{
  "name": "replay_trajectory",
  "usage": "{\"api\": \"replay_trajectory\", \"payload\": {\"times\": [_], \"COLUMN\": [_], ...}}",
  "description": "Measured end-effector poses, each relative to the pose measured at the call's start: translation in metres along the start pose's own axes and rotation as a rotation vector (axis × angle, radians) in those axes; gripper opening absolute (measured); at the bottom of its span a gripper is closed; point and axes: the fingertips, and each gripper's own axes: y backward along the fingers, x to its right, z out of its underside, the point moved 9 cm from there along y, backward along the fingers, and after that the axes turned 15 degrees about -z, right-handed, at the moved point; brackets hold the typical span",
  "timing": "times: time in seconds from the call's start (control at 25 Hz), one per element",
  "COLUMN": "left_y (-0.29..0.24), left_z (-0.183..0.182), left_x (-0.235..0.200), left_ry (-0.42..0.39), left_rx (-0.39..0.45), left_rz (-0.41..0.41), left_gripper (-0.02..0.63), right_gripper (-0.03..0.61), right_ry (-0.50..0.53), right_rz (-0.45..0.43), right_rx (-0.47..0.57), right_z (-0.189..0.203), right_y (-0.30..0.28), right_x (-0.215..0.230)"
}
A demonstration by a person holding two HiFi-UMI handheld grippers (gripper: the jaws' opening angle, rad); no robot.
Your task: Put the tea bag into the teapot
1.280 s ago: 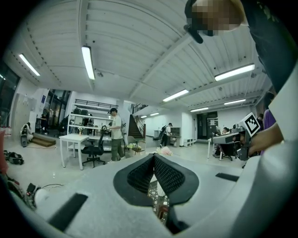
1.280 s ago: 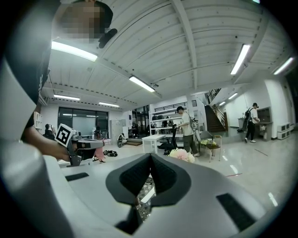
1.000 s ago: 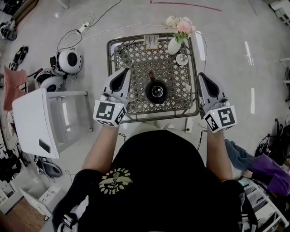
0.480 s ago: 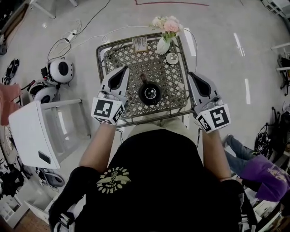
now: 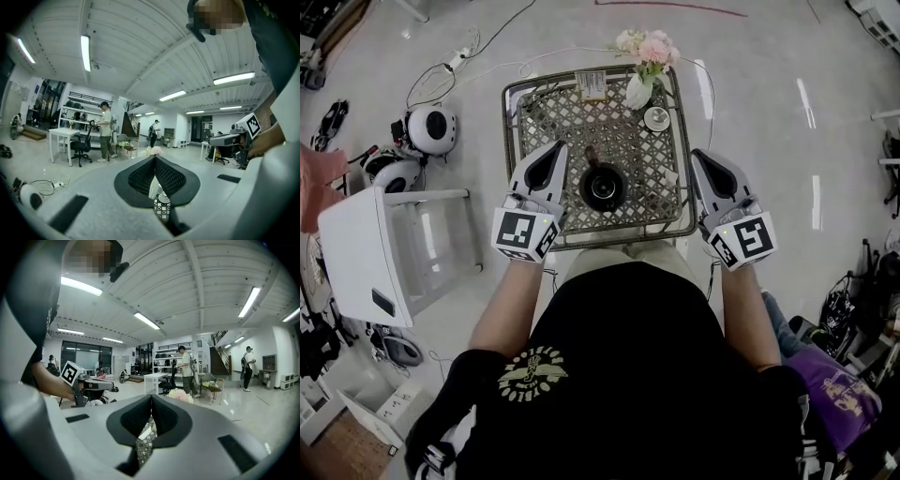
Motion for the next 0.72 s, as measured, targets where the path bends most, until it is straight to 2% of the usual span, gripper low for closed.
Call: {"api": "replay_trajectory", "payload": {"times": [0.4,0.72], "left_y": [0.025,0.039], "left_z": [-0.002,-0.015], "left_x": [0.007,0.019], "left_ry": [-0.035,-0.089], "left_rx": [-0.015,-0.018], "left_rz": [-0.115,-0.174], "left_gripper": [-0.003,-0.003], "right_gripper": [0.008,0.015], "right_ry": [0.062,-0.005], "right_rz": [-0.044,-0.086], "right_rx": [-0.164,-0.280], "right_z": [0.063,0.137], "right_y": [0.009,0.007], "right_x": [0.023,0.041]}}
